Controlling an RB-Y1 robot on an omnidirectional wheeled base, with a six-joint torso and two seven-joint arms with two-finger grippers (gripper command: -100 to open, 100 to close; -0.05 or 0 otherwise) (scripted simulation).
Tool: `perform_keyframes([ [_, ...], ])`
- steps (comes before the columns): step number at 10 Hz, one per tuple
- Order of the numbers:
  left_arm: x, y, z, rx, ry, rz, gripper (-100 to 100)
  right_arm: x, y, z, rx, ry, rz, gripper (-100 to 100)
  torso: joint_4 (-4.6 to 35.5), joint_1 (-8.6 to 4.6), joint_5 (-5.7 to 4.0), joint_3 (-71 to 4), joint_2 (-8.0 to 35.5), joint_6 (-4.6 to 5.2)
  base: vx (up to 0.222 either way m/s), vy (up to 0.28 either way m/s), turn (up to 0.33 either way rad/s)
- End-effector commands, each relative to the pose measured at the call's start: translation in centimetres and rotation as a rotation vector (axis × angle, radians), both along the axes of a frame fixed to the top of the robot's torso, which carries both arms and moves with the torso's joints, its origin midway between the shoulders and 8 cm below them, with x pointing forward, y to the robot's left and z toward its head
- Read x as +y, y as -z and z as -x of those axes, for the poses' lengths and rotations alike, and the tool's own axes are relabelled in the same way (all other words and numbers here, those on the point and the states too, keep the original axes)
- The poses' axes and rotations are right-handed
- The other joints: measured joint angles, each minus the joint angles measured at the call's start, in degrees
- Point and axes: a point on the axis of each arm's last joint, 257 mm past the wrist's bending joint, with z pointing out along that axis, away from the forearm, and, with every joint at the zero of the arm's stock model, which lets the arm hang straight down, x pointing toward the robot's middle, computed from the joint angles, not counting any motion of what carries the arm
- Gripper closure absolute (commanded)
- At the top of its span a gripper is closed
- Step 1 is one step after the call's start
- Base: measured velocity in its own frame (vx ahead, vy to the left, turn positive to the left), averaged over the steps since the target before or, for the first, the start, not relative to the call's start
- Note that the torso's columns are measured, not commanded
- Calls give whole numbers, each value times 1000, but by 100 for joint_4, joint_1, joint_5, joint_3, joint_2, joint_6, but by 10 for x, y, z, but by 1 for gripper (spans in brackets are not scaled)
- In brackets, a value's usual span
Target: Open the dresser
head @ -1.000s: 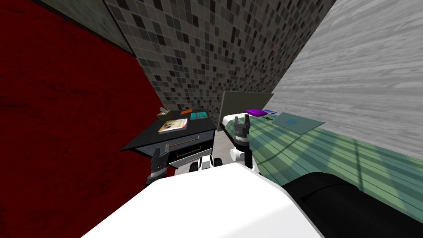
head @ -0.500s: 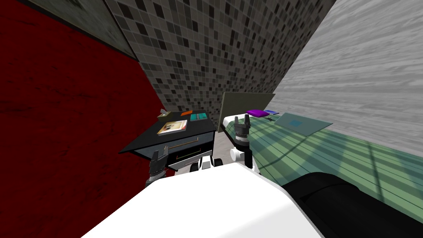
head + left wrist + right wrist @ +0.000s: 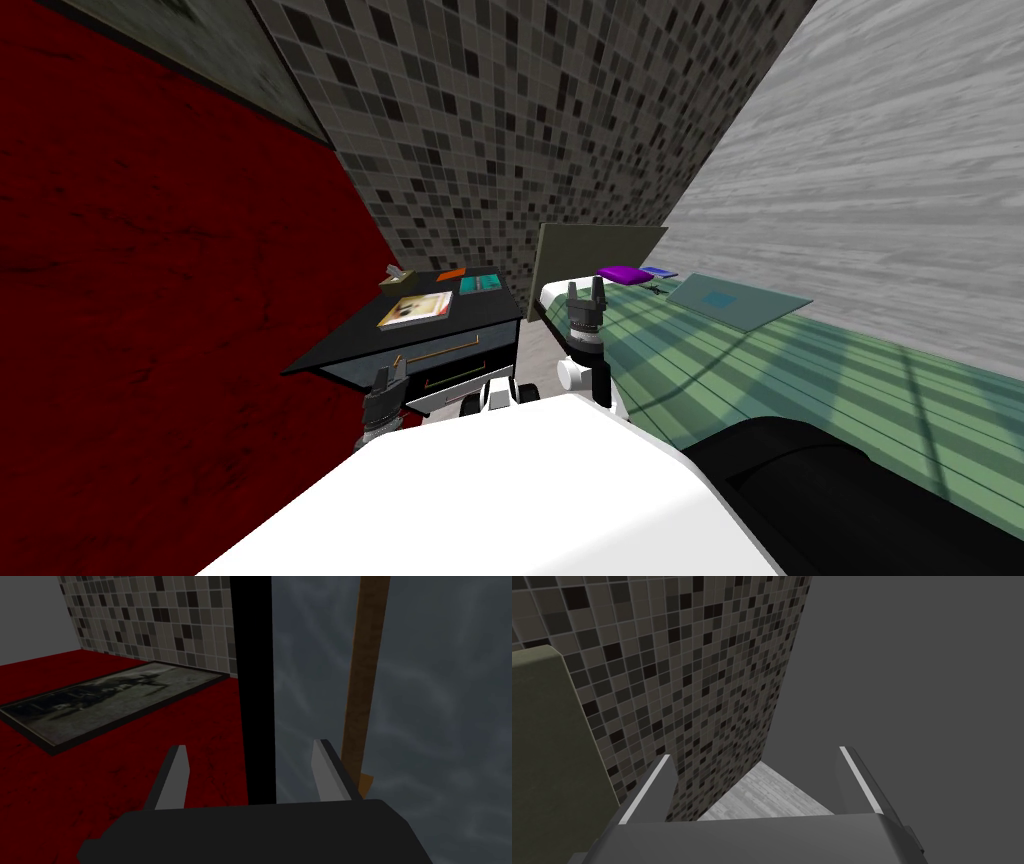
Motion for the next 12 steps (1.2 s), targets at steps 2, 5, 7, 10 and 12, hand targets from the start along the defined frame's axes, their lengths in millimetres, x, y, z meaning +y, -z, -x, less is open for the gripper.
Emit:
perform_keyframes([
  [2,-6,24,11,49,3,22,-100,0,0,0,0,0,0,0,1,-7,-2,-2,-2,3,30,-28,36],
  [5,-10,34,21,49,3,36,-100,0,0,0,0,0,0,0,17,9,-11,8,21,-7,9,-12,33],
  [7,-11,44,27,65,-1,48,-100,0,0,0,0,0,0,0,57,-10,-56,16,62,-28,13,-17,50],
  [10,-14,50,32,68,-3,59,-100,0,0,0,0,0,0,0,65,-13,-62,25,79,-30,8,-10,30],
  [12,-14,50,32,68,-3,59,-100,0,0,0,0,0,0,0,64,-9,-59,23,75,-31,-1,2,-5],
])
